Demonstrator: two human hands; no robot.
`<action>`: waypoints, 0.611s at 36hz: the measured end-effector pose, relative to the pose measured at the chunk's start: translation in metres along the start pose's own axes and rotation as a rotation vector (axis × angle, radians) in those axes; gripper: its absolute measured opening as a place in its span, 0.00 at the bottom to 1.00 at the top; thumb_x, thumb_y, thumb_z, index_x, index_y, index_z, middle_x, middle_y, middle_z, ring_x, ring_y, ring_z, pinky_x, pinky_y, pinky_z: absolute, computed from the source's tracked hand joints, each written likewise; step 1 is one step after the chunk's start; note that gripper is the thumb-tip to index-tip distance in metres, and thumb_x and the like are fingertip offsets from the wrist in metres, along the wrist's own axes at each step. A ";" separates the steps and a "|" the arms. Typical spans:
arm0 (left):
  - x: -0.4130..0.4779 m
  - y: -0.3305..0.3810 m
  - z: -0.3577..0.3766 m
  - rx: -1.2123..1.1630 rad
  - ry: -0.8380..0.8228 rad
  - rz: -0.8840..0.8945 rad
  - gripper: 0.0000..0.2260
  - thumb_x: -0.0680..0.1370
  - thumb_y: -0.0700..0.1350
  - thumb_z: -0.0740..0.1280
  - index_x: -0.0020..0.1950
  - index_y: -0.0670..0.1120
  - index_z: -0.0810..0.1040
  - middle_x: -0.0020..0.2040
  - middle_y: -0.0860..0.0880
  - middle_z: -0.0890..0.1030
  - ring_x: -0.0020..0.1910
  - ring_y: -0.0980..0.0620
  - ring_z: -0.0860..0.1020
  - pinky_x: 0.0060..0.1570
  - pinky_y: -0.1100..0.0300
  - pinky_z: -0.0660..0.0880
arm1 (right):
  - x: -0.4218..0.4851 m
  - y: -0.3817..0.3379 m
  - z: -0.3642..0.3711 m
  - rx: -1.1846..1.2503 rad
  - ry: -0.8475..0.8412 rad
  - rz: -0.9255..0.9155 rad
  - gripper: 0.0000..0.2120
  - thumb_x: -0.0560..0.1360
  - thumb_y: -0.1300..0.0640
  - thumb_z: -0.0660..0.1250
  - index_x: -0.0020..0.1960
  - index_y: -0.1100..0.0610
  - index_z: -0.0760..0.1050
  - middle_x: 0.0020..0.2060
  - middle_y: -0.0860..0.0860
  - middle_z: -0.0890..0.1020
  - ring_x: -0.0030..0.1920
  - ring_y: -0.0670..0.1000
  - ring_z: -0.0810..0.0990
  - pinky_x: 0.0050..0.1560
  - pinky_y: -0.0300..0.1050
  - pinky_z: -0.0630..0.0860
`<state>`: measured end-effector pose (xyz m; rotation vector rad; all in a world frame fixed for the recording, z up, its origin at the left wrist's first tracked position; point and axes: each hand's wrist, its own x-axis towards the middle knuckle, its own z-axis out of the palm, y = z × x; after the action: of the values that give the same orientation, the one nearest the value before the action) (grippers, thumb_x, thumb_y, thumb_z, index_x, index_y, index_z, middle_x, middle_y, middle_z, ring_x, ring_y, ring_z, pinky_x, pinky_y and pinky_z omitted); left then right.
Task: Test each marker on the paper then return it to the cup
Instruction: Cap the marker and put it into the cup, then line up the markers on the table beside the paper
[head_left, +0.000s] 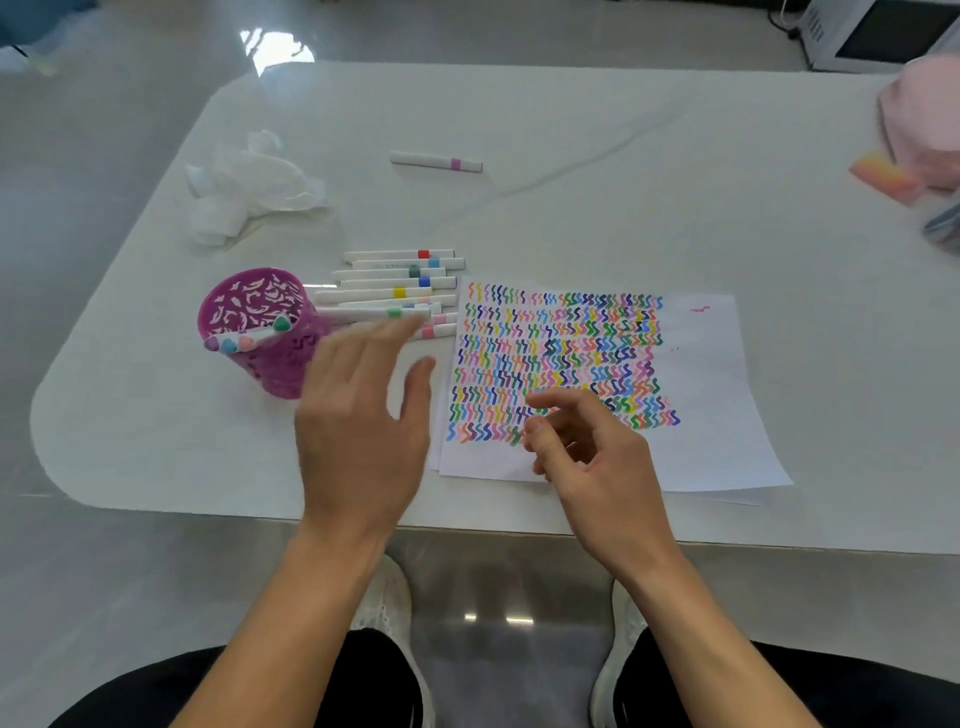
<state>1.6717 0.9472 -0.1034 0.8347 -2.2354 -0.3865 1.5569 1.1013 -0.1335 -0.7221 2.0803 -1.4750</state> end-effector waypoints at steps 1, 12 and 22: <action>-0.002 0.006 0.003 -0.028 -0.039 -0.015 0.14 0.79 0.43 0.71 0.65 0.45 0.80 0.58 0.47 0.83 0.58 0.49 0.79 0.59 0.61 0.72 | 0.002 -0.001 -0.002 -0.012 0.005 -0.001 0.06 0.81 0.53 0.71 0.56 0.44 0.80 0.40 0.42 0.84 0.42 0.49 0.84 0.45 0.47 0.83; 0.022 0.020 0.031 -0.098 -0.268 -0.190 0.11 0.77 0.46 0.71 0.60 0.53 0.82 0.53 0.58 0.83 0.49 0.61 0.79 0.50 0.73 0.72 | 0.054 -0.019 -0.005 -0.114 0.059 -0.005 0.05 0.81 0.53 0.70 0.49 0.43 0.80 0.38 0.38 0.82 0.40 0.43 0.82 0.38 0.35 0.78; 0.053 -0.005 0.080 -0.104 -0.186 -0.242 0.08 0.80 0.47 0.67 0.56 0.52 0.83 0.49 0.57 0.83 0.46 0.58 0.81 0.55 0.73 0.71 | 0.126 -0.014 0.008 -0.238 0.013 -0.019 0.02 0.77 0.48 0.68 0.46 0.41 0.79 0.39 0.41 0.82 0.36 0.45 0.80 0.38 0.40 0.76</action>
<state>1.5882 0.9107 -0.1347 1.0532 -2.2654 -0.7147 1.4702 1.0085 -0.1336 -0.8246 2.2897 -1.2565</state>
